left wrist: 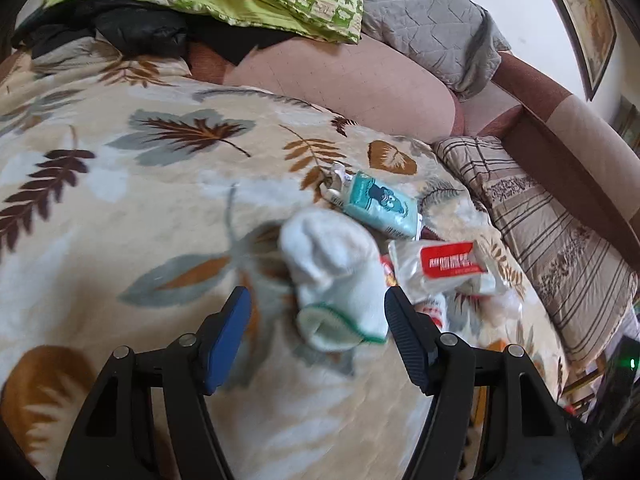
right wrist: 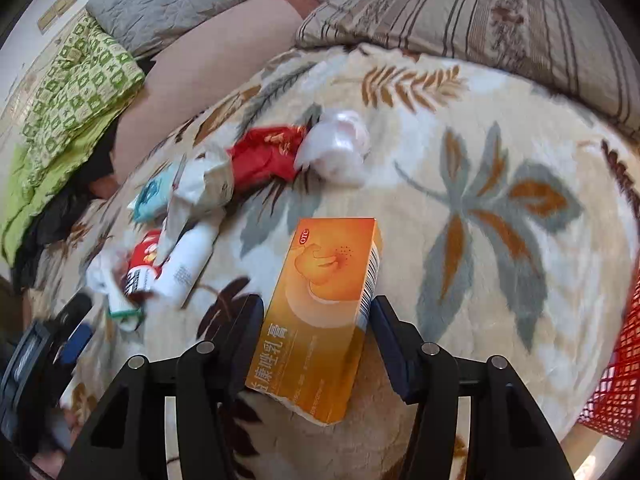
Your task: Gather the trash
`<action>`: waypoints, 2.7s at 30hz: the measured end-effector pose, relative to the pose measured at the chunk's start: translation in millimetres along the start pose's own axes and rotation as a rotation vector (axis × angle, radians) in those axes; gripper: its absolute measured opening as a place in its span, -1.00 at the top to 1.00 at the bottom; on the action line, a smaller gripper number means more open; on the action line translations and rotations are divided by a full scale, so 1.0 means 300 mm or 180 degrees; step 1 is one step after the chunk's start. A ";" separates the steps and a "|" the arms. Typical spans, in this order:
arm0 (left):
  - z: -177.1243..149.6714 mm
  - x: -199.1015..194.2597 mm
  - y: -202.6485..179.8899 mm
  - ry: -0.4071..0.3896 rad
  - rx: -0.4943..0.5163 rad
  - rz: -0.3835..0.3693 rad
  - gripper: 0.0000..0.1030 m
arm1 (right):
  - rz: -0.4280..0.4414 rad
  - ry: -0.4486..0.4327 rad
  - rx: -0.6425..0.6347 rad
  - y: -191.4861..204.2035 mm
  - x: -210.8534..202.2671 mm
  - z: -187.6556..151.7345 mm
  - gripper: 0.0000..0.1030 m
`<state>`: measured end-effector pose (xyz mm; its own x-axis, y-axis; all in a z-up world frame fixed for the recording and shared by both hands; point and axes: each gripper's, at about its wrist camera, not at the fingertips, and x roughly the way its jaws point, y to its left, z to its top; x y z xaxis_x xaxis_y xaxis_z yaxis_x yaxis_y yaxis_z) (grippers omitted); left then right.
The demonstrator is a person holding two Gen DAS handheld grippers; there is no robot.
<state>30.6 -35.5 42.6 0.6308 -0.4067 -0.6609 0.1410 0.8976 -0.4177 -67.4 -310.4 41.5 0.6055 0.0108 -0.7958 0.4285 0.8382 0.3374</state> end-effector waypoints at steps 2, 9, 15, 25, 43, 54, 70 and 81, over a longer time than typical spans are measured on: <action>0.017 0.045 -0.014 0.0030 -0.0022 0.0022 -0.32 | 0.0013 -0.0133 -0.0104 0.015 -0.010 0.015 -0.16; 0.051 0.156 0.023 0.0185 -0.0180 -0.0098 0.33 | 0.0143 -0.0149 -0.0272 0.051 0.010 0.019 -0.16; 0.051 0.113 0.046 0.0039 -0.0174 -0.0089 0.64 | 0.0178 -0.0174 -0.0387 0.085 0.011 0.004 -0.16; -0.043 -0.180 -0.033 -0.0429 0.0473 0.0188 0.64 | 0.0486 -0.0001 -0.1142 0.239 -0.018 -0.113 -0.18; -0.286 -0.347 -0.057 -0.0084 0.0716 0.0267 0.63 | 0.0192 0.0090 -0.1564 0.196 -0.088 -0.237 -0.38; -0.315 -0.302 -0.063 -0.0135 0.0867 0.0329 0.63 | 0.0047 -0.0102 -0.1697 0.229 -0.083 -0.256 0.01; -0.338 -0.324 -0.141 -0.0506 0.1345 0.0525 0.63 | 0.0241 -0.0595 -0.1234 0.109 -0.271 -0.244 0.01; -0.352 -0.314 -0.154 -0.0514 0.1477 0.0560 0.63 | 0.0238 -0.0507 -0.1191 0.097 -0.228 -0.227 0.01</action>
<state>-115.9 -56.5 58.3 0.7799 -0.2443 -0.5762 0.3225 0.9459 0.0355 -141.9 -249.6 71.4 0.7345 0.0192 -0.6784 0.1238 0.9790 0.1618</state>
